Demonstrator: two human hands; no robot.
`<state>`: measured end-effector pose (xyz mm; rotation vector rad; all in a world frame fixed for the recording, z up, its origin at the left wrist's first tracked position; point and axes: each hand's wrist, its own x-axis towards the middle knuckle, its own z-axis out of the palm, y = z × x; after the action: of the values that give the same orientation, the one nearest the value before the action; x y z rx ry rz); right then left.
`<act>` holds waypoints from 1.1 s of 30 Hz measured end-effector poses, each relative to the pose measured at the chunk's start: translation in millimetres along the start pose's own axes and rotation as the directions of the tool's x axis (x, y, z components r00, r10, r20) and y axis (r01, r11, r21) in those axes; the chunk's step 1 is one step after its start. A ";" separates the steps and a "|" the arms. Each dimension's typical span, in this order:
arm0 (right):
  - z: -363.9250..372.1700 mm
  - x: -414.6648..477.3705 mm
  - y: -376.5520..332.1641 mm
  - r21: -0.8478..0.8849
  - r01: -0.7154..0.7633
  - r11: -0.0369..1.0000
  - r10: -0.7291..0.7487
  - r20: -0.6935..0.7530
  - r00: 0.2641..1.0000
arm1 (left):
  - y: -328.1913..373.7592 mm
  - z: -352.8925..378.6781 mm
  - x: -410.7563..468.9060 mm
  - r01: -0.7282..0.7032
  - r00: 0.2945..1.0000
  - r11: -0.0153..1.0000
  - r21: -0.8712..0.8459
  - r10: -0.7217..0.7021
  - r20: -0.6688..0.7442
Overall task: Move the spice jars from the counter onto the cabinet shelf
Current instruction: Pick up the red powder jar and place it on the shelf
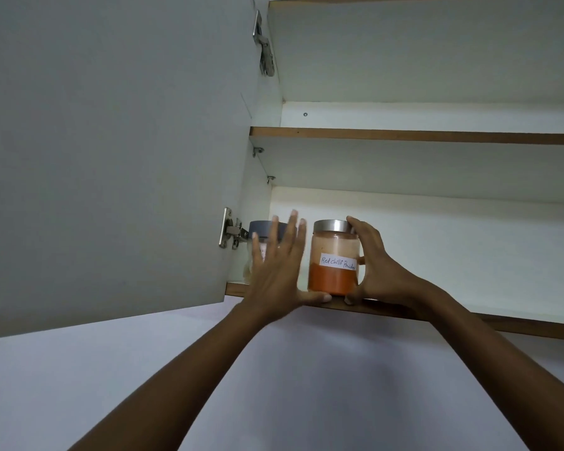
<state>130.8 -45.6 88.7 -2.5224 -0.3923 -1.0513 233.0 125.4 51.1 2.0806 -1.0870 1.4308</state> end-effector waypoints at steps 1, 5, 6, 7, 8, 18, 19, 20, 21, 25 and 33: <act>2.3 1.7 1.2 0.035 -0.012 0.999 0.013 -0.017 1.000 | -3.7 9.4 -7.4 0.049 0.998 0.999 -0.022 -0.050 -0.048; 15.1 11.2 6.5 0.150 -0.043 0.988 0.055 -0.074 0.996 | -15.7 36.6 -31.3 0.184 0.971 0.982 -0.049 -0.189 -0.145; 18.5 13.2 8.1 0.153 -0.042 0.987 0.055 -0.087 0.995 | -16.6 39.4 -33.1 0.194 0.967 0.979 -0.056 -0.201 -0.157; 21.4 14.8 8.5 0.151 -0.042 0.988 0.058 -0.099 0.993 | -16.4 39.8 -33.4 0.197 0.965 0.978 -0.064 -0.205 -0.166; 23.9 16.6 8.0 0.150 -0.044 0.988 0.060 -0.104 0.993 | -16.1 39.3 -33.1 0.194 0.963 0.978 -0.072 -0.204 -0.175; 44.8 28.3 2.2 0.056 -0.027 0.998 0.036 -0.152 0.988 | -19.4 41.8 -33.4 0.177 0.967 0.982 -0.072 -0.187 -0.171; 45.1 27.9 3.0 0.053 -0.029 0.998 0.036 -0.150 0.988 | -19.8 42.3 -33.0 0.179 0.967 0.982 -0.064 -0.188 -0.174; 45.6 27.5 3.8 0.050 -0.032 0.998 0.039 -0.151 0.988 | -20.1 42.8 -33.0 0.181 0.966 0.982 -0.058 -0.188 -0.176; 46.1 27.2 4.5 0.042 -0.037 0.998 0.043 -0.154 0.987 | -20.0 43.1 -33.3 0.182 0.966 0.982 -0.055 -0.189 -0.176; 44.3 25.8 4.5 0.015 -0.039 0.999 0.040 -0.129 0.991 | -20.9 43.9 -32.9 0.180 0.968 0.982 -0.058 -0.187 -0.166; 19.2 -36.8 -20.6 -0.006 -0.078 0.997 0.070 -0.355 0.932 | 9.1 23.9 -69.1 0.112 0.980 0.993 -0.039 -0.117 -0.159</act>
<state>109.5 -22.8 54.4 -2.2760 -0.1816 -1.4510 228.2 129.4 -22.4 1.9350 -0.9044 1.4877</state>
